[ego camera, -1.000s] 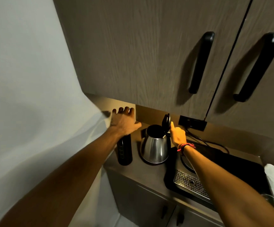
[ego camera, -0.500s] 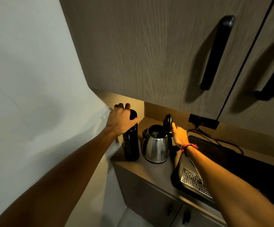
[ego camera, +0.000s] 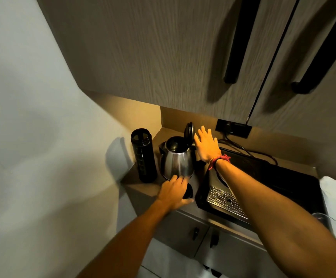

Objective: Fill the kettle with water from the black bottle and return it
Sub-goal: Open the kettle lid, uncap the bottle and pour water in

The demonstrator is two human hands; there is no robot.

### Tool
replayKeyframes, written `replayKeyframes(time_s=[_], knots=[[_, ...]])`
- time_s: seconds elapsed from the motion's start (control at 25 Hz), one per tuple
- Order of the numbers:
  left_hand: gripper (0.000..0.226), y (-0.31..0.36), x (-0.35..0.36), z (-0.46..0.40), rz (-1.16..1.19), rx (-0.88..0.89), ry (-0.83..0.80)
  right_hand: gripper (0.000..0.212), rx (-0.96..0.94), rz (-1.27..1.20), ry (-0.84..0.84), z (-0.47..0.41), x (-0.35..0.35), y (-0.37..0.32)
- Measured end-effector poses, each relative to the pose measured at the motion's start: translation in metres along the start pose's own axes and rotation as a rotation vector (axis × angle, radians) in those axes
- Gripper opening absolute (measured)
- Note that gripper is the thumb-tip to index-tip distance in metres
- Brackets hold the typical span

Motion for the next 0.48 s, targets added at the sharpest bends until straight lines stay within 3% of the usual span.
replayKeyframes(time_s=[0.16, 0.2, 0.36, 0.48], knots=[[0.079, 0.009, 0.020, -0.003, -0.012, -0.043, -0.040, 0.055, -0.003, 0.053, -0.028, 0.000, 0.000, 0.000], [0.075, 0.010, 0.016, -0.001, -0.040, -0.007, 0.034, 0.055, -0.005, 0.058, -0.029, 0.000, 0.000, 0.001], [0.050, -0.006, -0.030, -0.004, -0.056, 0.234, 0.668, 0.056, -0.079, 0.160, -0.006, 0.000, 0.000, 0.002], [0.051, -0.041, -0.098, -0.021, 0.052, 0.092, 0.875, 0.063, -0.124, 0.148, 0.007, -0.001, 0.005, 0.003]])
Point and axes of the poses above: each hand's wrist, its own z-axis away from the middle knuckle, its own x-axis out of the palm, y = z × x, the point moved 1 cm from there along -z, towards the middle knuckle, and after that the axes turned 10 degrees about -x, right-handed, at the moved point
